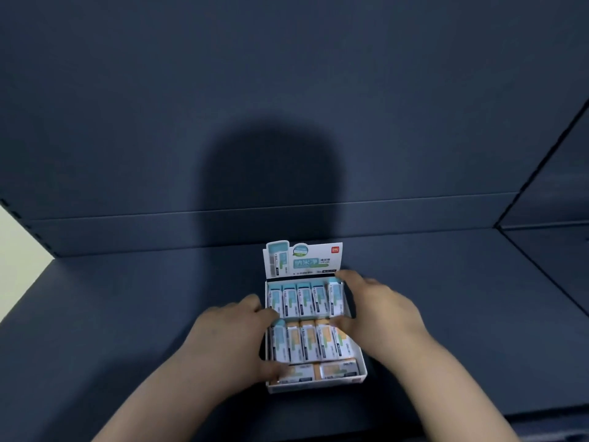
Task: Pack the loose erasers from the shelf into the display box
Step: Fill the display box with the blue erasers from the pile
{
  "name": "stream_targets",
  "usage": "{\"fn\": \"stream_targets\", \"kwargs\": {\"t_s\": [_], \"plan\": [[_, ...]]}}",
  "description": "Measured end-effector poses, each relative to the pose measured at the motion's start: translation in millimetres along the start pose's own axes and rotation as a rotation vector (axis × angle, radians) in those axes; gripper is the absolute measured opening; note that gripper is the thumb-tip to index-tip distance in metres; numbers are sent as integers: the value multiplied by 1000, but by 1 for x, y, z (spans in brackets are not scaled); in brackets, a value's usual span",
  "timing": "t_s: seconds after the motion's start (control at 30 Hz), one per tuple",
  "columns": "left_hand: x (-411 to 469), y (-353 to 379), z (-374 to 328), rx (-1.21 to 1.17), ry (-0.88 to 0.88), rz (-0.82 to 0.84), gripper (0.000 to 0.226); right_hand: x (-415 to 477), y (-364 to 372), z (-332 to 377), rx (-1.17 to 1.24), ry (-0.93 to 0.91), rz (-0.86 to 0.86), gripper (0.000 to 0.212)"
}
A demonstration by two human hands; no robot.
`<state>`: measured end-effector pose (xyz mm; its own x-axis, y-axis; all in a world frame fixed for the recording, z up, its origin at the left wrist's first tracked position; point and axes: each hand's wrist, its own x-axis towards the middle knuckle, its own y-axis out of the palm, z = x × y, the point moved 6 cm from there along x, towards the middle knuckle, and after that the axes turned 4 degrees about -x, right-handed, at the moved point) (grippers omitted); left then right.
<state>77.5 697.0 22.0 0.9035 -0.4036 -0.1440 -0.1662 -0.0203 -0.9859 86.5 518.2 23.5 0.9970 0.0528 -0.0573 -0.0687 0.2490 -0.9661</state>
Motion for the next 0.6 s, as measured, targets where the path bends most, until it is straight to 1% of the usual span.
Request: {"fn": "stream_targets", "kwargs": {"t_s": [0.2, 0.3, 0.4, 0.53, 0.6], "plan": [[3, 2, -1, 24, 0, 42, 66, 15, 1, 1, -76, 23, 82, 65], [2, 4, -3, 34, -14, 43, 61, 17, 2, 1, -87, 10, 118, 64], [1, 7, -9, 94, -32, 46, 56, 18, 4, 1, -104, -14, 151, 64], [1, 10, -17, 138, -55, 57, 54, 19, 5, 3, -129, -32, 147, 61], [1, 8, -17, 122, -55, 48, 59, 20, 3, 3, -138, -43, 121, 57]]}}
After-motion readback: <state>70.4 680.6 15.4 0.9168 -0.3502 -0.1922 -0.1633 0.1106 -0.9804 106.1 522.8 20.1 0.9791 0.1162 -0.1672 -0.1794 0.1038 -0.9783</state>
